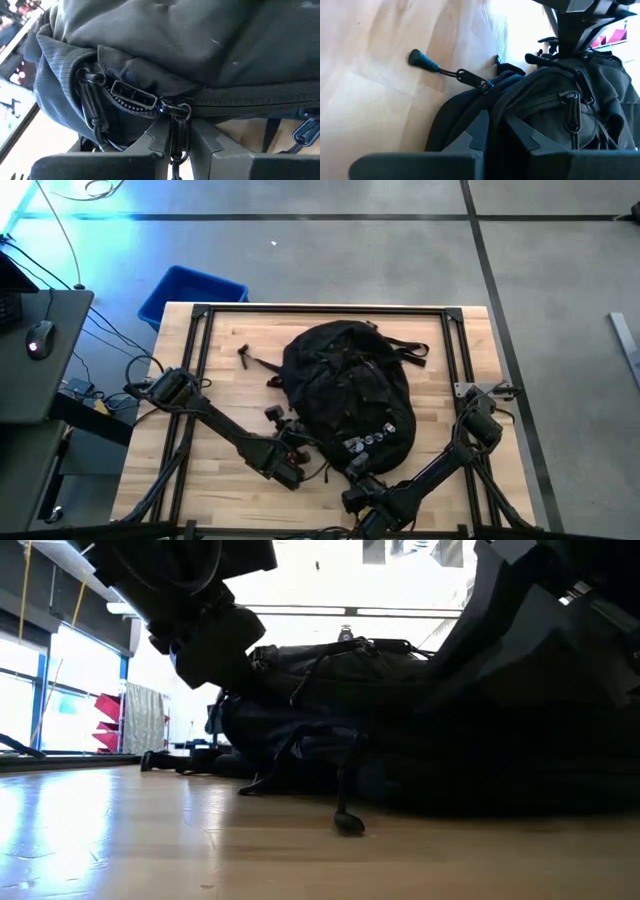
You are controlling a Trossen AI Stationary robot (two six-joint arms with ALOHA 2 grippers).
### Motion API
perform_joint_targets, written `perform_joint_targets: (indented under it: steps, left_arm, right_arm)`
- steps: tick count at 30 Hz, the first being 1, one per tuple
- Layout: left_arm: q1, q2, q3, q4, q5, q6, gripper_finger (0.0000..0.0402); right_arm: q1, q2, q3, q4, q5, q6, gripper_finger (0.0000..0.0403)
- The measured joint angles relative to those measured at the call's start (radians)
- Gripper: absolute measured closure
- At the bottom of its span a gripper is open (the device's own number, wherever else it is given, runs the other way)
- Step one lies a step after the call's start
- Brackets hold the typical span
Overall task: Unpack backpack
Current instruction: Close the black backpack
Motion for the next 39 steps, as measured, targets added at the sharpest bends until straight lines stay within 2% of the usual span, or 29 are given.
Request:
perform_joint_targets:
  steps: [6, 10, 14, 18, 23, 27, 31, 36, 39]
  left_arm:
    - [0.008, -0.002, -0.055, 0.021, 0.023, -0.052, 0.0381]
    - [0.002, -0.002, -0.074, 0.078, 0.007, 0.0, 0.0379]
    - [-0.016, -0.002, -0.079, 0.161, -0.006, 0.114, 0.0331]
    - [-0.032, -0.002, -0.077, 0.115, 0.009, 0.057, 0.0284]
    - [-0.037, -0.002, -0.08, -0.049, 0.031, -0.15, 0.026]
    - [-0.048, -0.002, -0.092, -0.151, 0.042, -0.287, 0.0262]
    - [-0.086, -0.001, -0.084, -0.25, 0.065, -0.402, 0.027]
    - [-0.168, 0.0, 0.025, -0.385, 0.055, -0.497, 0.0282]
    - [-0.202, 0.0, 0.088, -0.381, -0.031, -0.499, 0.0293]
  right_arm:
    - [0.0, 0.0, 0.0, 0.001, -0.03, 0.002, 0.0382]
    - [-0.001, 0.002, -0.003, 0.014, 0.07, 0.094, 0.0382]
    - [-0.013, 0.002, -0.003, 0.024, 0.116, 0.193, 0.0371]
    - [-0.023, 0.003, 0.054, 0.021, 0.041, 0.183, 0.0333]
    - [-0.02, 0.003, 0.196, 0.004, 0.046, 0.073, 0.027]
    - [-0.012, 0.003, 0.344, -0.125, 0.059, 0.056, 0.0222]
    - [0.005, 0.001, 0.464, -0.343, 0.048, 0.18, 0.0195]
    - [0.014, 0.001, 0.464, -0.644, -0.009, 0.452, 0.02]
    - [0.004, 0.001, 0.401, -0.769, -0.029, 0.623, 0.0212]
